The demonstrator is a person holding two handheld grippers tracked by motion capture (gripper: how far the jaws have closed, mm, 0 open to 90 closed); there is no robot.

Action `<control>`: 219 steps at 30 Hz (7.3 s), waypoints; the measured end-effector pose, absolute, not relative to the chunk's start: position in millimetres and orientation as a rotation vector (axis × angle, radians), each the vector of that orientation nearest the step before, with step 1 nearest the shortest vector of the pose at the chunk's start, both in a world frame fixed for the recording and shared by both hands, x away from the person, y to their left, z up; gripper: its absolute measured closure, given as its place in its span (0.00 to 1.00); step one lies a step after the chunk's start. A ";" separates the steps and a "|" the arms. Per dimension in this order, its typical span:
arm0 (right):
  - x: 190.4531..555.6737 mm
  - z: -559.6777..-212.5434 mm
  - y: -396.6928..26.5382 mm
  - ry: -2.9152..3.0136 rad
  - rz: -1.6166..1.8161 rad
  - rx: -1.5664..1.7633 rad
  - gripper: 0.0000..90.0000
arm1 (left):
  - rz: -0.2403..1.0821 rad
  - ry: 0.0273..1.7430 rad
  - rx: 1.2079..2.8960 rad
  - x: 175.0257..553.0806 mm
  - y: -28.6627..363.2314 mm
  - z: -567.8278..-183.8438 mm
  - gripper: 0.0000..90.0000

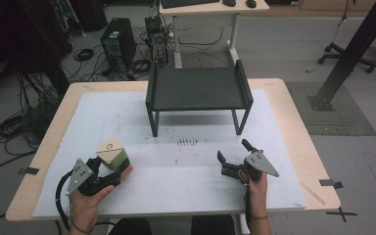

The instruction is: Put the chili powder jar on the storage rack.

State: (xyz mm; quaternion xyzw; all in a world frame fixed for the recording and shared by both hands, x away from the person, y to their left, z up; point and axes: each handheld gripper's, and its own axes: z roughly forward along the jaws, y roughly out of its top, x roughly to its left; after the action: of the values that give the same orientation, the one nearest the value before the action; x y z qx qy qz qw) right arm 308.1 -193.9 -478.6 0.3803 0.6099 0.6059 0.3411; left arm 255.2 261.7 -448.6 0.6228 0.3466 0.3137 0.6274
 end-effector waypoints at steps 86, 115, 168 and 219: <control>308.7 -478.9 -197.1 1.578 1.623 1.004 0.00 | 0.559 0.616 1.442 374.8 147.0 -322.9 0.32; 308.9 -479.1 -198.1 1.577 1.638 1.001 0.00 | 0.608 0.675 1.459 431.1 134.0 -324.5 0.32; 308.8 -479.2 -199.0 1.581 1.654 0.998 0.00 | 0.700 0.775 1.450 442.9 123.0 -329.5 0.32; 308.8 -479.2 -198.6 1.582 1.649 0.992 0.00 | 0.695 0.774 1.452 443.0 123.7 -329.4 0.32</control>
State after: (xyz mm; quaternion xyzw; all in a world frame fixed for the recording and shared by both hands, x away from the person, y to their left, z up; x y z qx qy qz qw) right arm 308.8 -198.6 -479.2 0.3774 0.6018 0.6273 0.3192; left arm 443.0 123.7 -329.4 0.6331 0.3377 0.3030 0.6271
